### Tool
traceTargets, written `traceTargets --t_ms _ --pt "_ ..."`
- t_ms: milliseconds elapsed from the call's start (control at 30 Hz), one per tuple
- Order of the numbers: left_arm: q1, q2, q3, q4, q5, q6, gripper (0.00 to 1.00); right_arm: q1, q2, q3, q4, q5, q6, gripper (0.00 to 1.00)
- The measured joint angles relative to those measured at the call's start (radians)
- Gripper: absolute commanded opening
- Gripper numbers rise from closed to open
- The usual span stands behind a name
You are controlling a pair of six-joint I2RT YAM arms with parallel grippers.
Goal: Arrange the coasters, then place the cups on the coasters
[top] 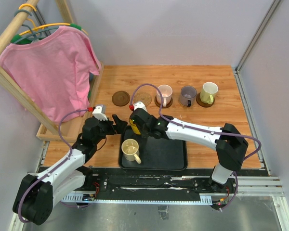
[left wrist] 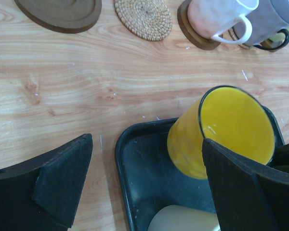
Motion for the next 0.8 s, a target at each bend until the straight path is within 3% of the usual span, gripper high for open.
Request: traceTargets --t_ms 467,800 --pt "0.0 -0.021 -0.001 -0.003 -0.032 0.008 1.0 -0.079 0.007 0.084 0.096 0.08 -0.069 0.01" --pt "0.0 -0.001 -0.001 -0.005 -0.045 0.025 1.0 -0.185 0.185 0.237 0.217 0.196 -0.036 0.01"
